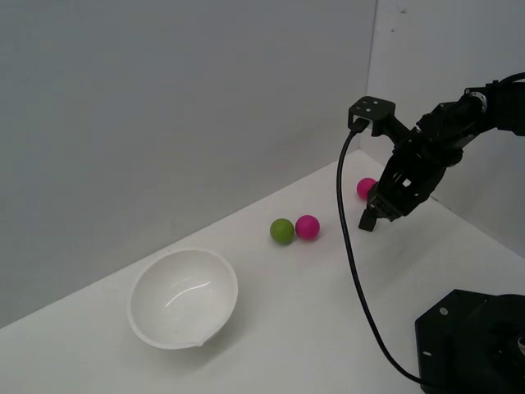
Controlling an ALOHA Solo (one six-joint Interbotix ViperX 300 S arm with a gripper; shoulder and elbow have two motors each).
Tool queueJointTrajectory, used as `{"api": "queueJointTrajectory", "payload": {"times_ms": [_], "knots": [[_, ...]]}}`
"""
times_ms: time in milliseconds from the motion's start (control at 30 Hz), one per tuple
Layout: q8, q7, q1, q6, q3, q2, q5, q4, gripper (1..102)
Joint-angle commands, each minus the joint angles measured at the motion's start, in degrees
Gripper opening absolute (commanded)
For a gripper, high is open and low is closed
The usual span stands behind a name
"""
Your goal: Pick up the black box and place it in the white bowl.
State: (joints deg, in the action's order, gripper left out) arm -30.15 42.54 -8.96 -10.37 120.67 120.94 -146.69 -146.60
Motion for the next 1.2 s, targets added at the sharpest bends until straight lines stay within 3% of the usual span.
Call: {"api": "queueJointTrajectory", "payload": {"times_ms": [0, 167, 267, 867, 1167], "knots": [[0.1, -0.6, -1.1, -0.7, 0.4, 0.3, 2.2, 2.0, 39], [0.1, -1.5, -2.5, -0.7, -1.1, -1.2, 2.7, 2.5, 85], [0.1, -1.5, -2.7, -0.7, -2.7, -2.8, 2.6, 2.5, 100], [-1.2, -6.8, -2.7, -0.7, -11.2, -11.4, 2.9, 2.6, 100], [-1.2, -7.6, -2.8, -0.7, -15.2, -15.4, 2.9, 2.7, 100]]}}
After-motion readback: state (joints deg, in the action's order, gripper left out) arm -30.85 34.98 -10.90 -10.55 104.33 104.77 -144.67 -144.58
